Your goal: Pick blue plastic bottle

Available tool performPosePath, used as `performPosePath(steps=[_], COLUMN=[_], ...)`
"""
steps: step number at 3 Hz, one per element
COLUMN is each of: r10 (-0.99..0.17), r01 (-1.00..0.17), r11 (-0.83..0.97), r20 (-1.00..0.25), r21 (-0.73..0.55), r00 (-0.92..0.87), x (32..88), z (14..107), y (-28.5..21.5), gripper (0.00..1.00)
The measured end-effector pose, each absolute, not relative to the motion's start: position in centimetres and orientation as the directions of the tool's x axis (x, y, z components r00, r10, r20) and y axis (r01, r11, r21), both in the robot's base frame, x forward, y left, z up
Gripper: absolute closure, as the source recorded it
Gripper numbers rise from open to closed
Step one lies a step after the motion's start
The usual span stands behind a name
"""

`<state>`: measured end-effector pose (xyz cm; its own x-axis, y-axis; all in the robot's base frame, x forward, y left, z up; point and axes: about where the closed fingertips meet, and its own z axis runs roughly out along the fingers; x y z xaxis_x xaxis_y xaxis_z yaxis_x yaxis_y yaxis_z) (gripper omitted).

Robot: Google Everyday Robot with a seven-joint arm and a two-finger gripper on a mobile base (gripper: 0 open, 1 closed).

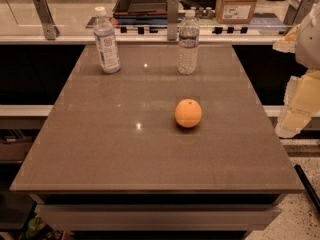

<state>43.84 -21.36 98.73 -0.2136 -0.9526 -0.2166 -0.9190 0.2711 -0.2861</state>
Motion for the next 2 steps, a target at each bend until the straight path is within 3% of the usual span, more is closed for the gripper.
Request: performPosePath(steps=[2], r10=[-0.950], r01=[-0.916], r11=[0.271], r20=[-0.235], r21=[-0.295], r00=[-0.205], x=[44.12], z=[98.95], y=[-20.84], gripper=[0.00])
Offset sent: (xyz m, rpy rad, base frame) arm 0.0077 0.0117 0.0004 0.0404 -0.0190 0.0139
